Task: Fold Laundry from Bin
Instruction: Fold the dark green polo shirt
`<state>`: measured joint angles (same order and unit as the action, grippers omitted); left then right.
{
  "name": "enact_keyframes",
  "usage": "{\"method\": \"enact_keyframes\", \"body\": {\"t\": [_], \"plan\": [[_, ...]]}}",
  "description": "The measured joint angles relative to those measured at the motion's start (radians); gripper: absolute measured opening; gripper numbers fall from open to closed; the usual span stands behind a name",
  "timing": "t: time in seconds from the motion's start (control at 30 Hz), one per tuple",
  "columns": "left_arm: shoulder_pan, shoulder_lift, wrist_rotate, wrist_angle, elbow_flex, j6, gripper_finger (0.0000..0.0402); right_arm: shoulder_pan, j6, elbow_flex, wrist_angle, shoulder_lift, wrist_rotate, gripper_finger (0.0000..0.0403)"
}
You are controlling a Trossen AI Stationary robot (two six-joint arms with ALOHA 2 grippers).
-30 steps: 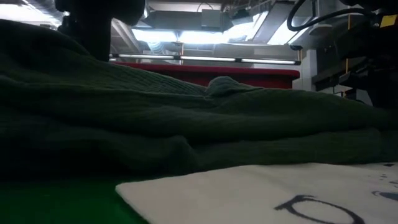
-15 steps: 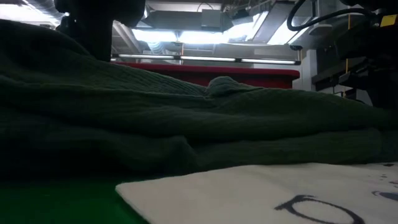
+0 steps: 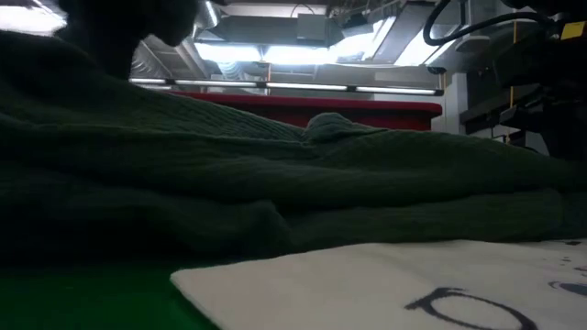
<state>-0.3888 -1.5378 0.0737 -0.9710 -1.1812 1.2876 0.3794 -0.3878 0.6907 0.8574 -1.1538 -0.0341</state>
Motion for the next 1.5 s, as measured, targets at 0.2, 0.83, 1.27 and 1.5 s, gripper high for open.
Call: {"method": "enact_keyframes", "body": {"t": [0.2,0.83,1.27,1.5], "plan": [[-0.06,0.002,-0.162,-0.113,0.0,0.136,0.0002,0.0,0.0,0.0,0.0,0.0,-0.001,0.0166],[-0.203,0.002,-0.281,-0.227,0.0,0.224,0.0028,0.0,0.0,0.0,0.001,0.0,-0.002,0.0166],[-0.209,0.002,-0.223,-0.227,0.0,0.227,0.0111,0.0,0.0,0.0,0.018,0.0,-0.003,0.0166],[-0.213,0.002,-0.213,-0.227,0.0,0.221,0.0144,0.0,0.0,0.0,0.018,0.0,-0.003,0.0166]]}}
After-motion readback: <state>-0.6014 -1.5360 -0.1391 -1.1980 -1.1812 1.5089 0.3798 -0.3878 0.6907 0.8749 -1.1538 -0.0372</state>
